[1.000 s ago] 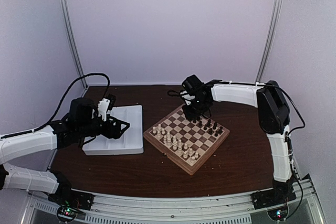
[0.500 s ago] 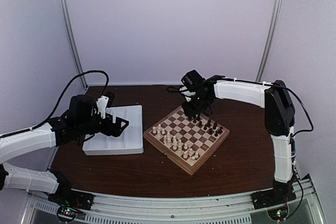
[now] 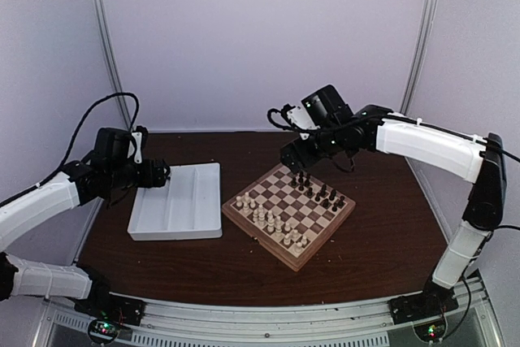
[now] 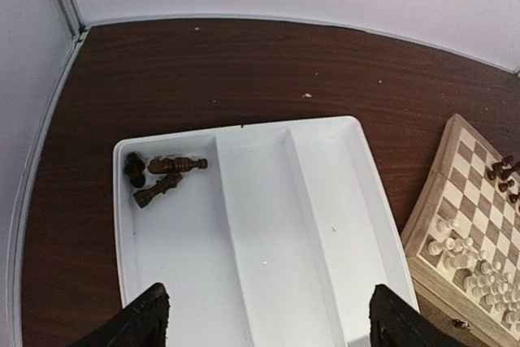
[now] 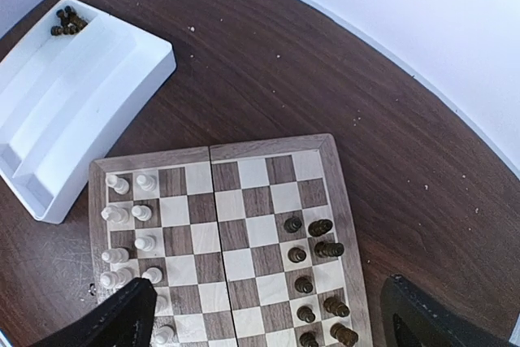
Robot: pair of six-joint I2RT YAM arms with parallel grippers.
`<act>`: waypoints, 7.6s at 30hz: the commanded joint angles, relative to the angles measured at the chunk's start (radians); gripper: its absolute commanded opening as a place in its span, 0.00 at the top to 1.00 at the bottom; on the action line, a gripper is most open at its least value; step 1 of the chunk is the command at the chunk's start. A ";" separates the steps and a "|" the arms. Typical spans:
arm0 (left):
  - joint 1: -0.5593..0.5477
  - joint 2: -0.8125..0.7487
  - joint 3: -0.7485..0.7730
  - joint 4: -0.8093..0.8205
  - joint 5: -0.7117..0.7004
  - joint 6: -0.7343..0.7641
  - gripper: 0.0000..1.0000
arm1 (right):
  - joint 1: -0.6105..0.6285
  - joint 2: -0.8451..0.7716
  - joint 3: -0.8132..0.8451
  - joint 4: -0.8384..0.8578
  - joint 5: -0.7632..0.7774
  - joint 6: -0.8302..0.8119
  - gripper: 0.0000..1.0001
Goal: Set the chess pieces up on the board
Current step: Place the chess piece on the chessboard, then pick up the chess piece from the storage box, then place the chess piece on the chessboard.
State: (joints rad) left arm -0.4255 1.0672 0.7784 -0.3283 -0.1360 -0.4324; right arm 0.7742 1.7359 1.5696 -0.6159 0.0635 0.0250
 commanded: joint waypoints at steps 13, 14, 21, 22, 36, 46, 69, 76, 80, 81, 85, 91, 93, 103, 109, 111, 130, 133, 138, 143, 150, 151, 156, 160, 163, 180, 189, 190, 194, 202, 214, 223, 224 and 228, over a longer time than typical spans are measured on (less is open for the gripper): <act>0.229 0.438 0.342 -0.235 0.084 0.002 0.56 | -0.020 -0.434 -0.432 0.289 -0.019 0.084 0.00; 0.232 0.467 0.369 -0.252 0.069 0.013 0.56 | -0.021 -0.449 -0.448 0.297 -0.016 0.084 0.00; 0.253 0.669 0.532 -0.327 -0.013 0.084 0.61 | -0.022 -0.504 -0.509 0.314 -0.027 0.083 0.00; 0.254 0.699 0.557 -0.336 -0.019 0.096 0.61 | -0.023 -0.507 -0.511 0.309 -0.018 0.081 0.00; 0.292 0.931 0.740 -0.364 -0.033 0.169 0.68 | -0.023 -0.543 -0.533 0.310 0.057 0.046 0.00; 0.303 1.019 0.787 -0.375 0.037 0.170 0.69 | -0.023 -0.579 -0.543 0.321 0.073 0.032 0.00; 0.289 0.821 0.483 -0.429 0.290 0.078 0.74 | -0.023 -0.605 -0.554 0.340 0.052 0.043 0.00; 0.277 0.764 0.403 -0.388 0.302 0.064 0.71 | -0.023 -0.604 -0.552 0.345 0.038 0.052 0.00; 0.274 0.759 0.372 -0.369 0.294 0.064 0.75 | -0.023 -0.612 -0.558 0.342 0.031 0.060 0.00; 0.272 0.759 0.369 -0.366 0.293 0.064 0.78 | -0.023 -0.614 -0.561 0.340 0.031 0.061 0.00; 0.268 0.756 0.358 -0.364 0.275 0.066 0.80 | -0.024 -0.621 -0.562 0.332 0.031 0.062 0.00; 0.240 0.655 0.295 -0.296 0.243 0.063 0.98 | -0.023 -0.612 -0.551 0.317 -0.006 0.079 0.00; 0.215 0.584 0.253 -0.249 0.232 0.067 0.98 | -0.023 -0.598 -0.537 0.307 -0.046 0.092 0.00; 0.152 0.239 0.010 0.034 0.275 0.096 0.97 | -0.019 -0.464 -0.451 0.290 -0.293 0.215 0.00; 0.066 0.104 -0.114 0.260 0.501 0.162 0.96 | 0.020 -0.340 -0.379 0.311 -0.406 0.309 0.08; 0.034 0.071 -0.145 0.316 0.539 0.184 0.95 | 0.045 -0.278 -0.340 0.312 -0.431 0.346 0.12; -0.087 0.025 -0.247 0.467 0.725 0.294 0.94 | 0.222 0.188 -0.016 0.562 -0.585 0.652 0.36; -0.088 0.032 -0.247 0.469 0.748 0.294 0.94 | 0.223 0.212 -0.007 0.596 -0.603 0.680 0.43; -0.090 0.050 -0.240 0.480 0.777 0.292 0.94 | 0.228 0.245 0.014 0.607 -0.625 0.685 0.52; -0.093 0.061 -0.231 0.491 0.809 0.286 0.94 | 0.232 0.269 0.035 0.588 -0.618 0.671 0.56; -0.101 0.088 -0.202 0.460 0.830 0.288 0.95 | 0.236 0.298 0.066 0.565 -0.632 0.663 0.63; -0.101 0.087 -0.202 0.460 0.826 0.289 0.95 | 0.237 0.299 0.068 0.565 -0.634 0.665 0.65; -0.101 0.079 -0.203 0.458 0.798 0.288 0.95 | 0.240 0.301 0.071 0.550 -0.636 0.662 0.69; -0.101 0.084 -0.196 0.455 0.790 0.288 0.95 | 0.241 0.301 0.071 0.526 -0.624 0.646 0.70; -0.101 0.090 -0.194 0.455 0.784 0.281 0.95 | 0.243 0.299 0.070 0.500 -0.617 0.617 0.64; -0.101 0.084 -0.204 0.460 0.740 0.267 0.88 | 0.246 0.285 0.059 0.518 -0.599 0.623 0.99; -0.101 -0.011 -0.249 0.457 0.706 0.256 0.55 | 0.228 0.261 0.096 0.404 -0.498 0.505 1.00; -0.101 -0.024 -0.251 0.451 0.703 0.255 0.54 | 0.224 0.251 0.096 0.390 -0.482 0.488 1.00; -0.101 -0.075 -0.259 0.433 0.682 0.247 0.52 | 0.185 0.191 0.080 0.331 -0.434 0.421 1.00; -0.101 -0.121 -0.259 0.399 0.655 0.244 0.51 | 0.056 0.038 -0.022 0.208 -0.322 0.295 1.00; -0.101 -0.114 -0.240 0.376 0.638 0.252 0.51 | -0.137 -0.055 -0.117 0.090 -0.221 0.169 0.97; -0.101 -0.107 -0.240 0.380 0.624 0.247 0.51 | -0.220 -0.069 -0.184 0.099 -0.237 0.158 0.97; -0.101 -0.107 -0.240 0.381 0.623 0.246 0.51 | -0.226 -0.070 -0.192 0.106 -0.237 0.158 0.97; -0.101 -0.103 -0.235 0.381 0.621 0.245 0.51 | -0.247 -0.053 -0.205 0.115 -0.251 0.157 0.97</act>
State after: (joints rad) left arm -0.5240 0.9611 0.5255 0.0311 0.4942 -0.1822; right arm 0.5449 1.6978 1.3827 -0.5232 -0.1848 0.1928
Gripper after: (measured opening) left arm 0.495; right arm 0.120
